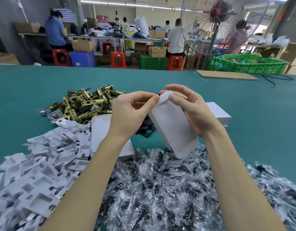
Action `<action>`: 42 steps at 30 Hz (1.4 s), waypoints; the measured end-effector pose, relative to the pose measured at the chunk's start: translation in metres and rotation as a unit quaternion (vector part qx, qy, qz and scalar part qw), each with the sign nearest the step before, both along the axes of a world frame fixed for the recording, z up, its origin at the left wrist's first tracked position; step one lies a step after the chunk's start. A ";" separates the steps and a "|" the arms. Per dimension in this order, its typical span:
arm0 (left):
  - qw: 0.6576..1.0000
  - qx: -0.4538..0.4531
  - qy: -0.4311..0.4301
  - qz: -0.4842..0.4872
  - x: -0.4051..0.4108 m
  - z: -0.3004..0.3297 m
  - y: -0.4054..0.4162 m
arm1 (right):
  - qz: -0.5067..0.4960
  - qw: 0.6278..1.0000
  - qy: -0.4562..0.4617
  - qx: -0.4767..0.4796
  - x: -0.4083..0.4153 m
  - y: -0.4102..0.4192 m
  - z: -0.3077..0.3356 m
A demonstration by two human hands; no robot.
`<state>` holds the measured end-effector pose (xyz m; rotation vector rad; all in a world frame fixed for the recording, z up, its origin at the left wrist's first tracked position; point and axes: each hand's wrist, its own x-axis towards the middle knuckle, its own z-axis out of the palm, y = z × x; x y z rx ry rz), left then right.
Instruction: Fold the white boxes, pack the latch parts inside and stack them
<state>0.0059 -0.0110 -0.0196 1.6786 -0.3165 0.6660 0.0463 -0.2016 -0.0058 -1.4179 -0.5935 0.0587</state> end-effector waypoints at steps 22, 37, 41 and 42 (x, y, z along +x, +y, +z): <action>0.998 -0.035 0.029 0.036 -0.001 0.003 -0.001 | 0.033 0.998 0.041 -0.029 0.000 -0.006 0.004; 0.998 -0.009 0.045 0.050 0.002 0.006 0.005 | 0.039 0.996 0.039 -0.073 -0.004 0.001 0.008; 0.998 -0.011 0.030 0.055 0.002 0.004 0.002 | 0.028 0.996 0.033 -0.080 -0.005 0.001 0.010; 0.998 -0.011 0.024 0.059 0.002 0.003 0.001 | 0.023 0.996 0.030 -0.084 -0.005 0.001 0.010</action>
